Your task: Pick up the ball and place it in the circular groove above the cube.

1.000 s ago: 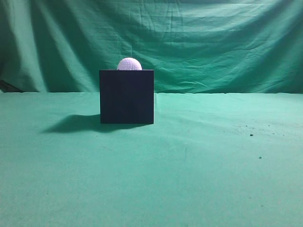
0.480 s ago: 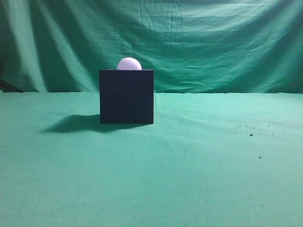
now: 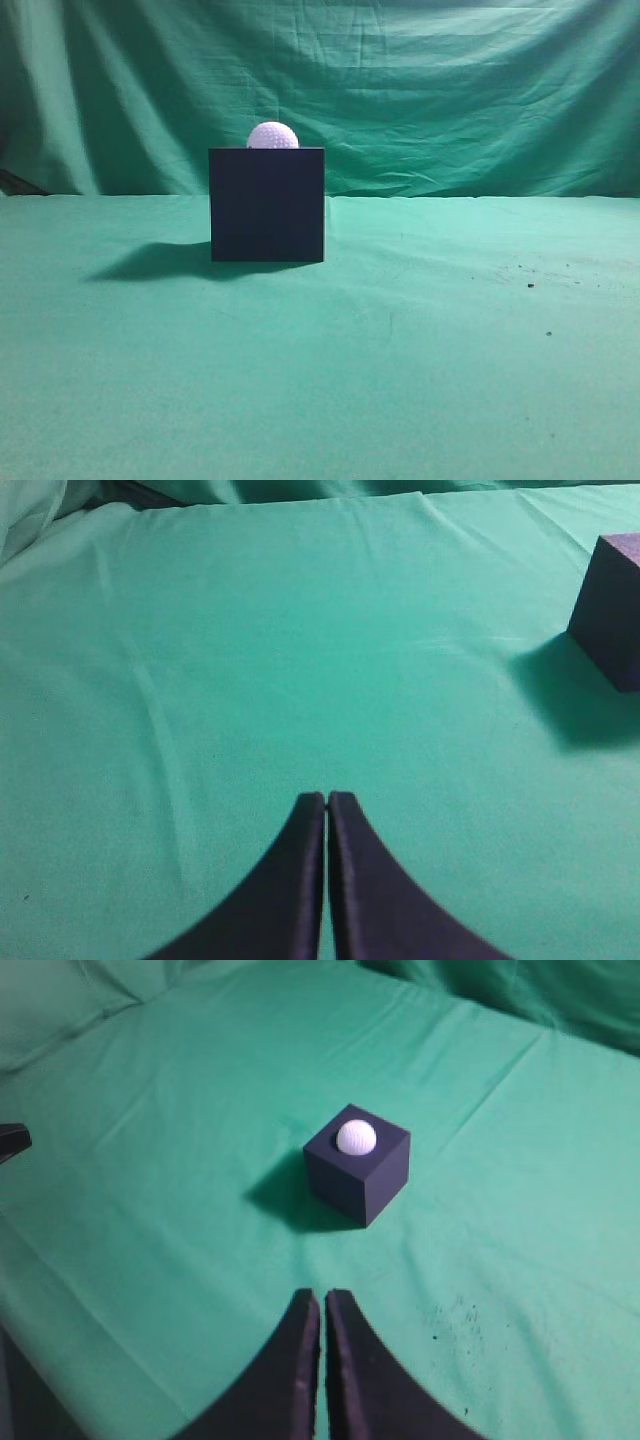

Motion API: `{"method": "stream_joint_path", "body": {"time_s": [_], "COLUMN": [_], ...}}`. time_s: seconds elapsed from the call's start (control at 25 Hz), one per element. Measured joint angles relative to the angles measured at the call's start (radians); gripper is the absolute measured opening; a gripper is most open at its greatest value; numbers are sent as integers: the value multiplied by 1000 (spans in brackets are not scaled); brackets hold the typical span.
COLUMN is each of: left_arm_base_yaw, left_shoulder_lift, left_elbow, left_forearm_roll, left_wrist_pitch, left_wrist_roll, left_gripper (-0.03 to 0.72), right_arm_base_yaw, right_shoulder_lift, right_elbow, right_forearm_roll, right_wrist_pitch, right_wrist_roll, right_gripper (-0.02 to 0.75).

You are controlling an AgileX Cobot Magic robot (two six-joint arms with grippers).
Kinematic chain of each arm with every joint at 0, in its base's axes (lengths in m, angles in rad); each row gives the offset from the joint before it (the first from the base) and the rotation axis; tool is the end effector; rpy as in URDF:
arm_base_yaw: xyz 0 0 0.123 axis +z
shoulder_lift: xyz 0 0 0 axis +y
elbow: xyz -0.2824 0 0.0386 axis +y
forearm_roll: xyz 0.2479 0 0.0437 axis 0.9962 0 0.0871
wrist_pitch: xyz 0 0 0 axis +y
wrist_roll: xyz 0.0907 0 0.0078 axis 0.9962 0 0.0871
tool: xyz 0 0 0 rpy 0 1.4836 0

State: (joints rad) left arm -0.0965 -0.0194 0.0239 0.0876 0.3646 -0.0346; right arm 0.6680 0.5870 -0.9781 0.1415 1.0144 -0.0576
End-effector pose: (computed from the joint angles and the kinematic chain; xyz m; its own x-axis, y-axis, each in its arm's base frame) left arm 0.0524 -0.0022 0.1734 -0.2722 0.0738 -0.9594 0.0794 0.9954 0.0540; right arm 0.0534 0.0560 0.4005 -0.4101 -0.3014 -0.8608 -0.6889 0.7209 0.0758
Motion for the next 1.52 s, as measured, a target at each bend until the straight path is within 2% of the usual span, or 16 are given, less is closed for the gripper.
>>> {"method": "stream_joint_path", "body": {"time_s": [0.2,0.28,0.68,0.88,1.08,1.52], "left_arm_base_yaw": [0,0,0,0,0,0], "left_shoulder_lift": [0,0,0,0,0,0], "left_elbow": [0,0,0,0,0,0], "left_forearm_roll": [0,0,0,0,0,0], "left_wrist_pitch": [0,0,0,0,0,0], "left_wrist_roll": [0,0,0,0,0,0], "left_gripper": [0,0,0,0,0,0], "right_arm_base_yaw": [0,-29,-472,-617,-655,-655], "right_shoulder_lift": [-133,-194,-477,-576,-597,-597], "right_elbow": [177,272,722,897,1002,1005], "right_forearm_roll": [-11,-13,-19,-19,-15,-15], "right_wrist_pitch": [-138,-217,-584,-635,-634,-634], "right_wrist_roll": [-8,-9,-17,-17,-17,-17], "right_gripper": [0,0,0,0,0,0]}}
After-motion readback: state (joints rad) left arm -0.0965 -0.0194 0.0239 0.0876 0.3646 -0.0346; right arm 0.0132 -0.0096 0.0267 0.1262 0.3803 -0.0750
